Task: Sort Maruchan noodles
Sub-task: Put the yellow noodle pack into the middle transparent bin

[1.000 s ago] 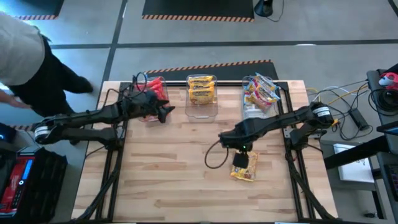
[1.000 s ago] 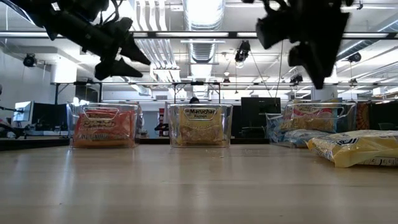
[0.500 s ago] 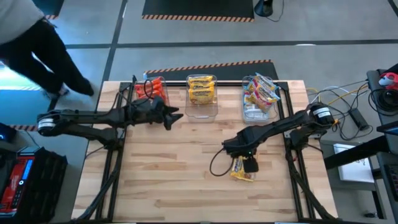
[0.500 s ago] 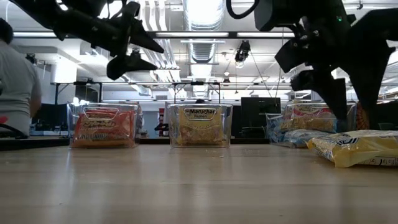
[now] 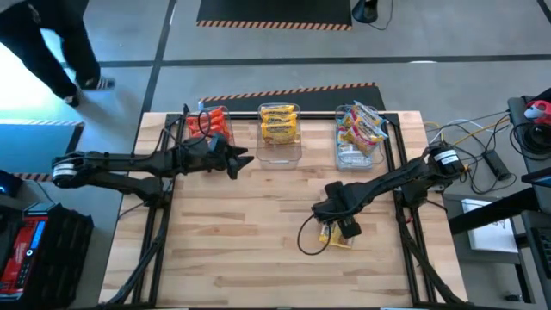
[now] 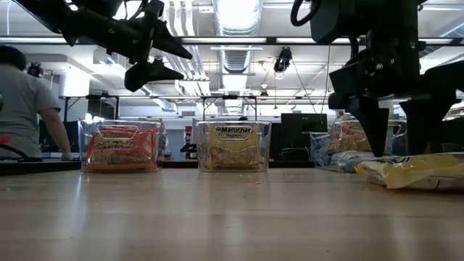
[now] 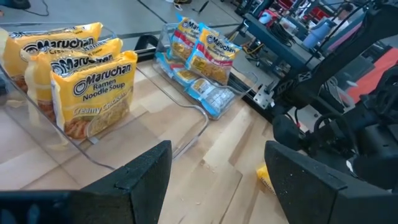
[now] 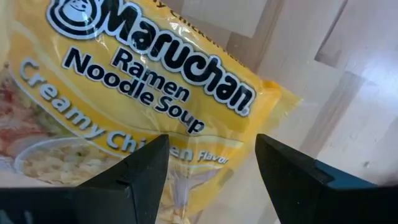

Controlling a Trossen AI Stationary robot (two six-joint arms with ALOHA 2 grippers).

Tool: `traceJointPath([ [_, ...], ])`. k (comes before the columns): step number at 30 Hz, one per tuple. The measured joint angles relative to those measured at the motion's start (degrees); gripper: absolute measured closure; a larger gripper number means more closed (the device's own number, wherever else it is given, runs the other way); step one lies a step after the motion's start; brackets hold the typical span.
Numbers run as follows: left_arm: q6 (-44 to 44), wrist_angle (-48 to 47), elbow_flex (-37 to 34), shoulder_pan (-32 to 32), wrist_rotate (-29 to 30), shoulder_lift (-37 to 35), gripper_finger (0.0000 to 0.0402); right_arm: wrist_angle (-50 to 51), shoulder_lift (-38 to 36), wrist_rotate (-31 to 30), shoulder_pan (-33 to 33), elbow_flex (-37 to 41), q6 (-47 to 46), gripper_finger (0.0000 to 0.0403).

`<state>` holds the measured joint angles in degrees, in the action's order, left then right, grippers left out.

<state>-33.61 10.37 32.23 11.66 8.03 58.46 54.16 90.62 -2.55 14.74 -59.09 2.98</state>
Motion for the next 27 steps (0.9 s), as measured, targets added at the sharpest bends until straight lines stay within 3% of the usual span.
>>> traceJointPath([
  [8, -0.2, 0.0, 0.0, 0.0, 0.5, 0.0, 0.0161, -6.2, -0.2, -1.6, -0.9, 1.3, -3.5, 0.0175],
  [19, 0.0, 0.1, 0.0, 0.0, 2.0, 0.0, 0.0161, -23.7, 0.0, -17.4, -10.1, 1.6, -14.5, 0.0175],
  [23, -0.6, 0.2, 0.0, -0.1, 1.6, 0.0, 0.0161, -23.1, -0.1, -16.5, -13.8, 0.0, -23.0, 0.0175],
  [27, -1.8, 0.2, 0.0, -0.4, -1.8, 0.7, 0.0161, -21.2, -1.9, -9.5, -14.7, -3.4, -28.2, 0.0180],
])
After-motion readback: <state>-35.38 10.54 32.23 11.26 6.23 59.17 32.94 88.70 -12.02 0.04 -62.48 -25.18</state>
